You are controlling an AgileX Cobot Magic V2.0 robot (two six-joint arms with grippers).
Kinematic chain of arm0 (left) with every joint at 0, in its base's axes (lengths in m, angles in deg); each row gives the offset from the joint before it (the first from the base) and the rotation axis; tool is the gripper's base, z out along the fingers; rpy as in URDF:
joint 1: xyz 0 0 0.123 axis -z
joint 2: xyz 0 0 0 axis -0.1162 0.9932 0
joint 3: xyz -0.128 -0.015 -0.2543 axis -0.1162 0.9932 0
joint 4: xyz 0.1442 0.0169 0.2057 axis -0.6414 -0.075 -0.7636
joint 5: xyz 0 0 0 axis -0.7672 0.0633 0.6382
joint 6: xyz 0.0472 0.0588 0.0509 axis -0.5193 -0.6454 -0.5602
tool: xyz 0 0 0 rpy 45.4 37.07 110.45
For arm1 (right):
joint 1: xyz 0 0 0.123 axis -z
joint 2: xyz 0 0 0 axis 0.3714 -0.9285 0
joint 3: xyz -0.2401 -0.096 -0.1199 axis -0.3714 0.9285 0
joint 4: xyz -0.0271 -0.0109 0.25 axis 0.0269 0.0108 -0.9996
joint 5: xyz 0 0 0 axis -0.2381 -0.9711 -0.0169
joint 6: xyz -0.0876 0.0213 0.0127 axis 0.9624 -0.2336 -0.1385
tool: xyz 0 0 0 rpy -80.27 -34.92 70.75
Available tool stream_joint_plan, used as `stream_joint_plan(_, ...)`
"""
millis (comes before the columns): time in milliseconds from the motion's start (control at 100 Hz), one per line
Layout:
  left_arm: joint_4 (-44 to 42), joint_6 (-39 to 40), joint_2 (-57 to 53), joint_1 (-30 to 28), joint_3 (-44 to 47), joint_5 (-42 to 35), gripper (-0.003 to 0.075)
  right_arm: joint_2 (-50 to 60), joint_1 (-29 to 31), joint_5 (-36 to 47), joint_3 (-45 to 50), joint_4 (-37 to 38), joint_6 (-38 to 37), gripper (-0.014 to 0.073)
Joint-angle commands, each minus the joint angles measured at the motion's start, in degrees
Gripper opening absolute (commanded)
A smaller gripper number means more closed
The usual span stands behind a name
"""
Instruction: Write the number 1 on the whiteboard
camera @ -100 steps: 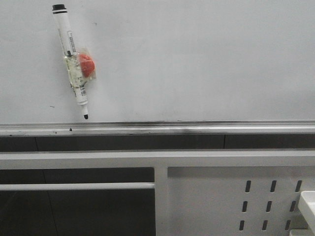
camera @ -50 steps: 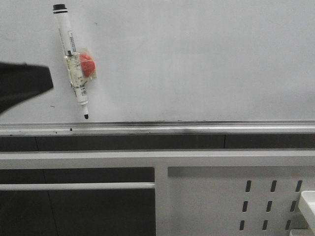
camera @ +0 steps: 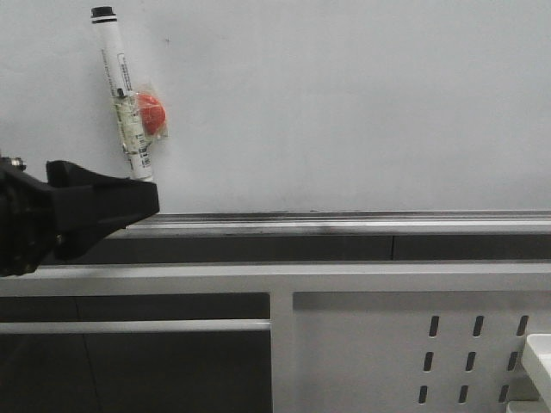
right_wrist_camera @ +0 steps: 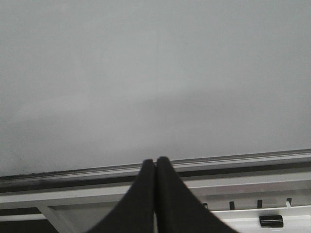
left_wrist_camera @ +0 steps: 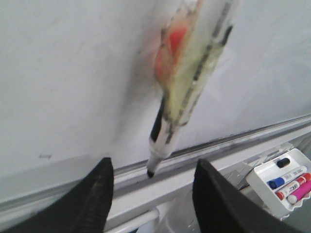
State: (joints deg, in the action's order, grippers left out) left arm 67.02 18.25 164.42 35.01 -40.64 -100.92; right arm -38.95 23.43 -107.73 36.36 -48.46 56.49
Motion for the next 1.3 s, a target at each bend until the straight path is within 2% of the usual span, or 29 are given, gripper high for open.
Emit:
stream_joint_plan(0, 1.27, 0.46, -1.25, 0.52, -2.28, -13.04, 0.0335, -1.17, 0.0, 3.94, -1.83, -0.53, 0.36, -0.0069)
stream_joint_plan(250, 1.4, 0.46, -1.17, 0.52, -4.56, -13.04, 0.0333, -1.17, 0.0, 3.97, -1.83, -0.53, 0.36, -0.0069)
stream_joint_plan(320, 1.9, 0.46, -1.17, 0.52, -4.56, -13.04, 0.0308, -1.17, 0.0, 3.97, -1.83, -0.53, 0.36, -0.0069)
stream_joint_plan(390, 1.65, 0.46, -1.17, 0.52, -4.56, -13.04, 0.0197, -1.17, 0.0, 3.97, -1.83, -0.53, 0.36, -0.0069)
stream_joint_plan(470, 0.9, 0.46, -1.17, 0.52, -4.56, -13.04, -0.0015, -1.17, 0.0, 3.97, -1.83, -0.53, 0.36, -0.0069)
stream_joint_plan(480, 0.63, 0.46, -1.17, 0.52, -4.56, -13.04, -0.0021, -1.17, 0.0, 3.97, -1.83, -0.53, 0.36, -0.0069)
stream_joint_plan(560, -0.72, 0.46, -1.17, 0.52, -4.56, -13.04, -0.002, -1.17, 0.0, 4.39, -1.83, -0.72, 0.25, -0.0069)
stream_joint_plan(610, -2.4, 0.46, -1.17, 0.52, -4.44, -13.04, -0.002, -1.17, 0.0, 4.52, -1.83, -3.29, -0.07, -0.0069)
stream_joint_plan(720, -9.88, 0.46, -1.17, 0.52, -4.36, -13.04, -0.002, -1.17, 0.0, 2.51, -2.07, -7.58, 1.43, -0.0069)
stream_joint_plan(860, -19.36, 0.46, -1.17, 0.52, -4.36, -12.37, -0.002, -1.17, -4.76, -1.76, -3.3, -13.85, 11.51, -0.0069)
stream_joint_plan(950, -24.99, 0.55, -1.44, 0.52, -4.36, -11.67, -0.002, -2.31, -10.22, -5.07, -4.69, -18.16, 22.5, -0.0069)
stream_joint_plan(1020, -29.44, 1.4, -2.73, 0.52, -4.7, -7.95, -0.002, -4.14, -14.24, -8.93, -6.03, -18.72, 26.98, -0.0069)
stream_joint_plan(1070, -33.33, 3.26, -4.2, 0.52, -5.63, -2.21, -0.002, -5.82, -16.79, -11.07, -6.97, -18.72, 27.91, -0.0069)
stream_joint_plan(1200, -47.41, 9.37, -9.95, 0.89, -9.53, 11.91, -0.002, -11.03, -22.25, -12.12, -9.51, -18.72, 32.37, -0.0069)
stream_joint_plan(1290, -56.92, 15.85, -14.15, 3.37, -13.04, 21.83, -0.002, -15.54, -24.89, -12.12, -11.78, -18.72, 37.3, -0.0069)
